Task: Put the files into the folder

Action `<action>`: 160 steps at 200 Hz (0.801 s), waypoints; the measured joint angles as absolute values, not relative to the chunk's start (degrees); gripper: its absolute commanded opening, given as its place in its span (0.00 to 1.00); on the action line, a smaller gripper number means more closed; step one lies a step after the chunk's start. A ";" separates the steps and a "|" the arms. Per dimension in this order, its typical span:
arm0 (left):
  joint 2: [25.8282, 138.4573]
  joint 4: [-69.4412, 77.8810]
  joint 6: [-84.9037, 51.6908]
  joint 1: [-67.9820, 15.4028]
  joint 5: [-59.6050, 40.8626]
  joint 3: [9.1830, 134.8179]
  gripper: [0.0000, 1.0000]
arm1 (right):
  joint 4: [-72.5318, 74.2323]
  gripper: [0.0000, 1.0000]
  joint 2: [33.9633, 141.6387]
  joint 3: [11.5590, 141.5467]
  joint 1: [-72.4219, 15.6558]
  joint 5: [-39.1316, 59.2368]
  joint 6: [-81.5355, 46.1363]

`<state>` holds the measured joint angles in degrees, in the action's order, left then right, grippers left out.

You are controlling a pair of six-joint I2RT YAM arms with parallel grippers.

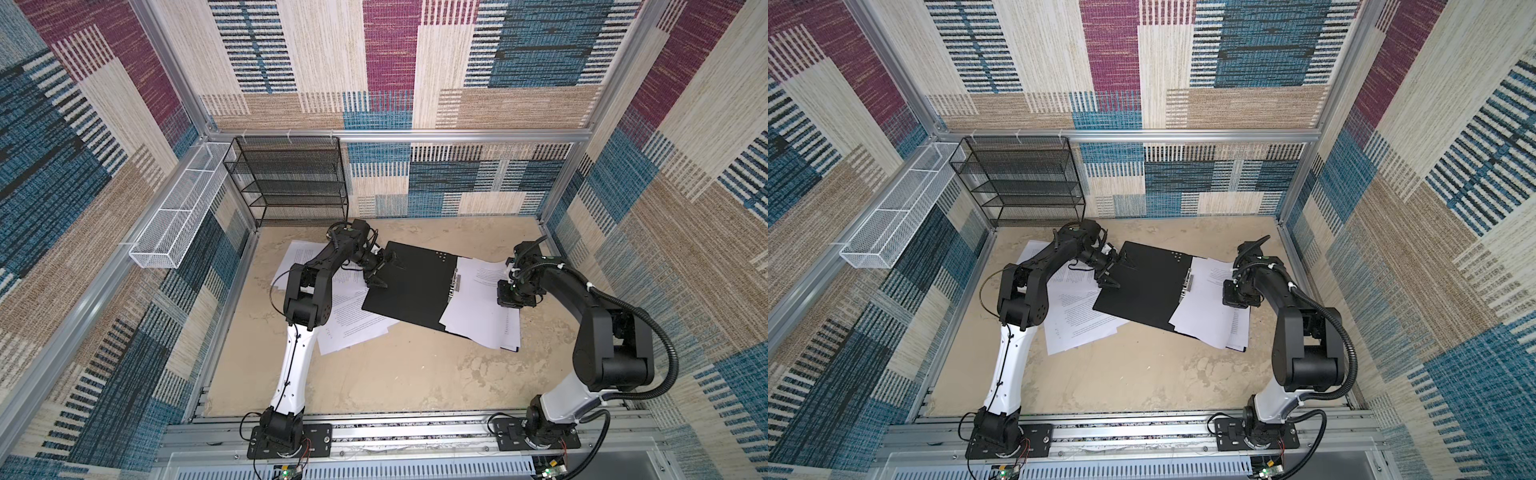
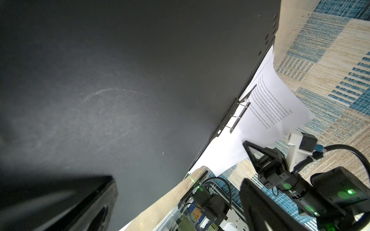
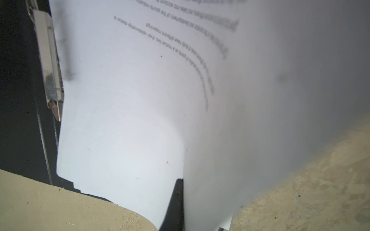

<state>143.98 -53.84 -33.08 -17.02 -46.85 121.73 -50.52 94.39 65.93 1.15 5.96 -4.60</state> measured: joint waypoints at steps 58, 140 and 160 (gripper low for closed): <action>143.98 -53.84 -33.08 -17.02 -46.87 121.67 1.00 | -51.18 0.02 99.68 69.78 -0.80 -0.25 -4.45; 143.83 -53.65 -33.06 -17.02 -46.85 121.34 1.00 | -51.68 0.02 102.69 69.71 -2.42 -8.27 -3.22; 143.83 -53.63 -33.06 -17.02 -46.85 121.30 1.00 | -51.66 0.03 103.63 69.93 -3.31 -9.93 -2.92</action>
